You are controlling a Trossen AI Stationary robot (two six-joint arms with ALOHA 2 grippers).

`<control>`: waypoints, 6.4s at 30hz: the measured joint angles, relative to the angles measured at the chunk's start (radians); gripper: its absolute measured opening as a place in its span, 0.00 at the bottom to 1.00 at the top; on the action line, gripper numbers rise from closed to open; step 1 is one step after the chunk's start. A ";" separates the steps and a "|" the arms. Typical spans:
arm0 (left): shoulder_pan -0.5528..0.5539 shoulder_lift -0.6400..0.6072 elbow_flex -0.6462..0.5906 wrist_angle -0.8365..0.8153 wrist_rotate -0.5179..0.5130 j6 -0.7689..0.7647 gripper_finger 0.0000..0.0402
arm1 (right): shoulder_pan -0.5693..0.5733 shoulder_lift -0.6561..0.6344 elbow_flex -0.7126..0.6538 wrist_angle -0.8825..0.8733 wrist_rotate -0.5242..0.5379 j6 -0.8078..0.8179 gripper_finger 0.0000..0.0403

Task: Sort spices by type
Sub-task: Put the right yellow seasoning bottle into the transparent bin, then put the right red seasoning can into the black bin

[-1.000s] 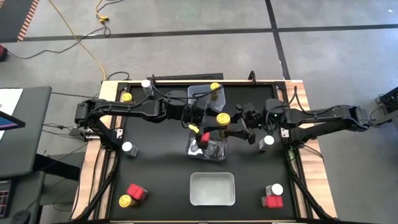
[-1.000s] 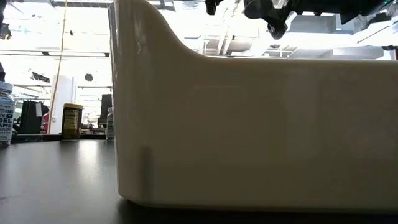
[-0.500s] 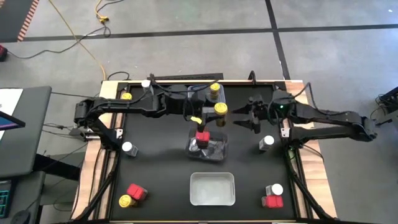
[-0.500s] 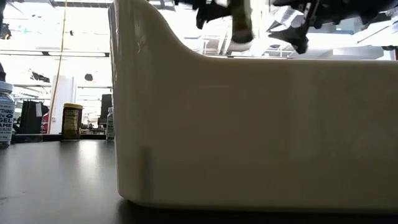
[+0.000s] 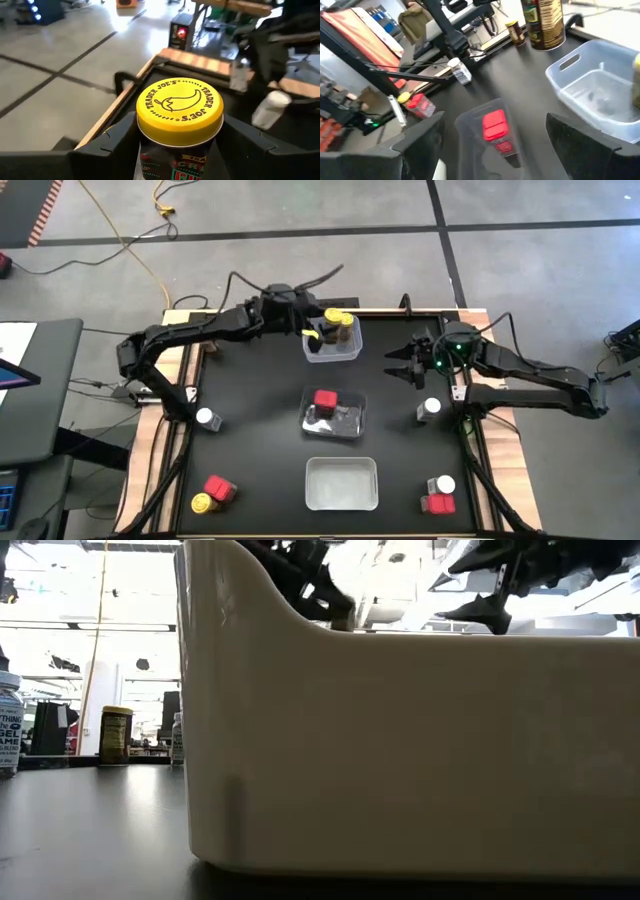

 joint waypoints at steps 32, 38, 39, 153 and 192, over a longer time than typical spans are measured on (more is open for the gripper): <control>0.238 0.173 -0.385 0.672 0.273 0.142 0.56 | -0.177 0.187 0.000 0.020 0.003 0.147 0.92; 0.230 0.179 -0.384 0.689 0.273 0.182 0.56 | -0.177 0.224 0.000 0.072 0.004 0.144 0.92; 0.230 0.179 -0.384 0.690 0.273 0.181 0.56 | -0.177 0.229 0.000 0.072 0.004 0.144 0.92; 0.217 0.392 -0.377 0.832 0.152 0.122 0.73 | -0.139 0.334 0.000 0.063 0.003 0.142 0.92; 0.151 -0.190 -0.377 0.315 0.151 0.082 0.73 | -0.142 0.339 0.000 0.070 0.073 0.091 0.92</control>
